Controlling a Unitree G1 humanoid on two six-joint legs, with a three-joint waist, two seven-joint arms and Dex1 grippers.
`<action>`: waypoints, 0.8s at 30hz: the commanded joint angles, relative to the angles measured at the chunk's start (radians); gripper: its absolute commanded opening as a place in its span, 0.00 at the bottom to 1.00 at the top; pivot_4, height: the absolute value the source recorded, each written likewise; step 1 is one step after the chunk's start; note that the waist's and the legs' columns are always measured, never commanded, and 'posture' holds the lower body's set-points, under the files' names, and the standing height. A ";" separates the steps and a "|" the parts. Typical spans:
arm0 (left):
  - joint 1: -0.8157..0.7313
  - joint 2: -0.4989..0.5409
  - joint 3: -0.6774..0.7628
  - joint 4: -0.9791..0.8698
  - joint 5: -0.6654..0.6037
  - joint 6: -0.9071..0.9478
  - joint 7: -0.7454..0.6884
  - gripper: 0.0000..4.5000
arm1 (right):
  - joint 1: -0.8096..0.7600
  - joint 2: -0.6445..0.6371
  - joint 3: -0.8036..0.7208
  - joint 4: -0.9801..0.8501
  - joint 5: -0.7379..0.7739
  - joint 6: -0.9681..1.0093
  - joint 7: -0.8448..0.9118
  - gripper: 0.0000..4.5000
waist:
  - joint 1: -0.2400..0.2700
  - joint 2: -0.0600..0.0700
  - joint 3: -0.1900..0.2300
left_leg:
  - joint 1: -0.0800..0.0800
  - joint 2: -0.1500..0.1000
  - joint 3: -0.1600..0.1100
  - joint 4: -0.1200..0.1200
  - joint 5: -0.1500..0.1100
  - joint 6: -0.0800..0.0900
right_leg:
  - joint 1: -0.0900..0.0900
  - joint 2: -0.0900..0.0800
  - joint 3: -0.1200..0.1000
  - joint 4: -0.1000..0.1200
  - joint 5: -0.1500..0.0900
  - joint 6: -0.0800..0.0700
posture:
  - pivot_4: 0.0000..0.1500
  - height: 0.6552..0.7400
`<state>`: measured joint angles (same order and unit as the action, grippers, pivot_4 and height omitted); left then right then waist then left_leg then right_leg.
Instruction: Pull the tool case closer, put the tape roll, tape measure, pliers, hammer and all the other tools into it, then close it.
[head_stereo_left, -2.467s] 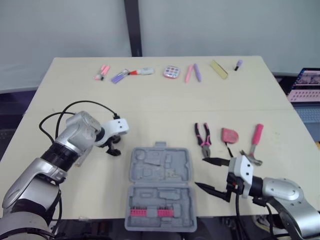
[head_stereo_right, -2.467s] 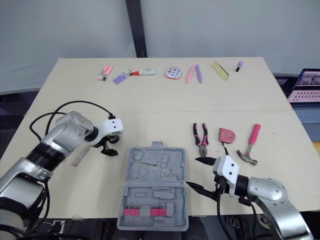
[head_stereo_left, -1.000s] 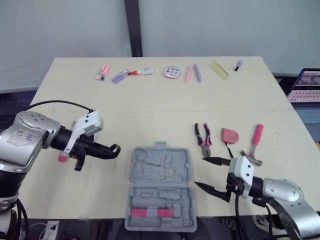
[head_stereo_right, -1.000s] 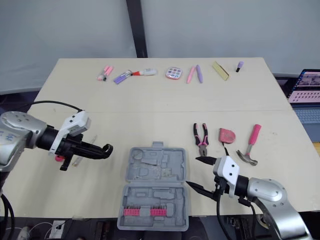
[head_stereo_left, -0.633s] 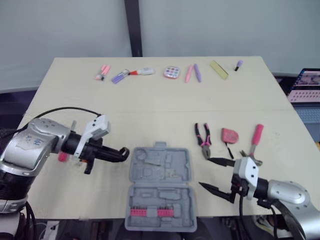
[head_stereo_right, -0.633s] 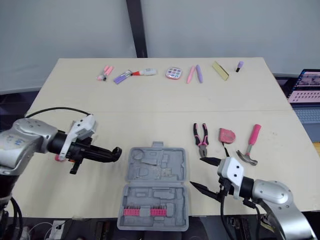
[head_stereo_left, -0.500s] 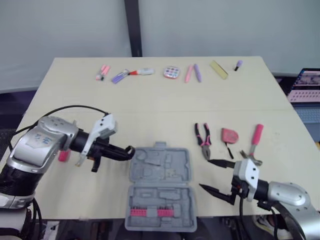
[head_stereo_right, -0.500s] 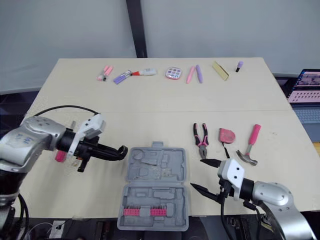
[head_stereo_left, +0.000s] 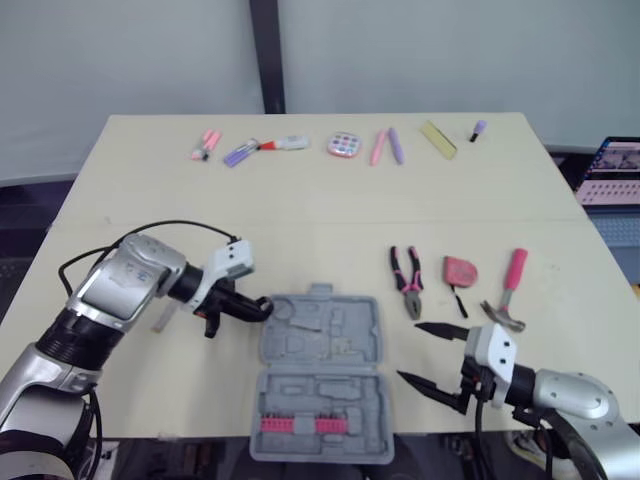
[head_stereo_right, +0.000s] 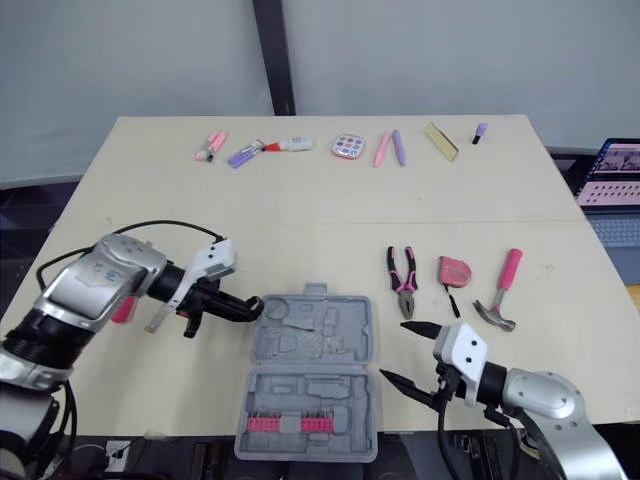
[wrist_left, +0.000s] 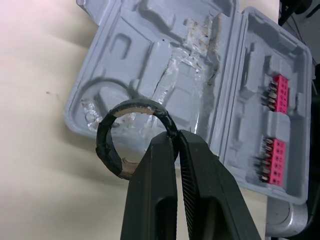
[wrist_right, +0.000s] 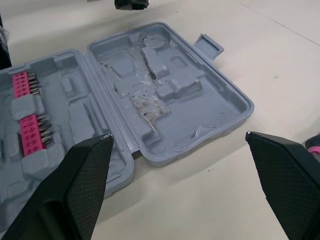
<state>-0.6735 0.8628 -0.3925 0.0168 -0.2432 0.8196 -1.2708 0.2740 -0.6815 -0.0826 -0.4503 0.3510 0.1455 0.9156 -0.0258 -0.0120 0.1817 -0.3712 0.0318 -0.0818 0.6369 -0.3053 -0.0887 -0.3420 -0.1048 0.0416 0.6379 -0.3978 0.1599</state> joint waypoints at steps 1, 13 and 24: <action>-0.027 -0.018 -0.019 0.034 0.046 -0.040 0.007 0.02 | 0.019 0.010 0.003 -0.048 -0.007 -0.018 -0.020 1.00 | 0.000 0.000 0.000 | 0.000 0.000 0.000 0.000 0.000 0.000 | 0.000 0.000 0.000 0.000 0.000 0.000 | 1.00 1.00; -0.099 -0.125 -0.041 0.140 0.112 -0.099 0.006 0.02 | 0.047 0.012 -0.003 -0.069 -0.010 -0.017 -0.034 1.00 | 0.000 0.000 0.000 | 0.000 0.000 0.000 0.001 0.000 0.000 | 0.000 0.000 0.000 0.000 0.000 0.000 | 1.00 1.00; -0.087 -0.159 -0.058 0.152 0.144 -0.115 0.001 0.02 | 0.063 0.010 -0.011 -0.084 -0.006 -0.011 -0.044 1.00 | 0.000 0.000 0.000 | 0.000 0.000 0.000 0.001 0.000 0.000 | 0.000 0.000 0.000 0.000 0.000 0.000 | 1.00 1.00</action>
<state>-0.7592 0.7027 -0.4524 0.1719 -0.1083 0.7156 -1.2613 0.3307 -0.6717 -0.0810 -0.4896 0.3380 0.1459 0.8807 -0.0254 -0.0120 0.1817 -0.3712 0.0317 -0.0818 0.6376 -0.3052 -0.0887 -0.3418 -0.1048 0.0413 0.6383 -0.3978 0.1599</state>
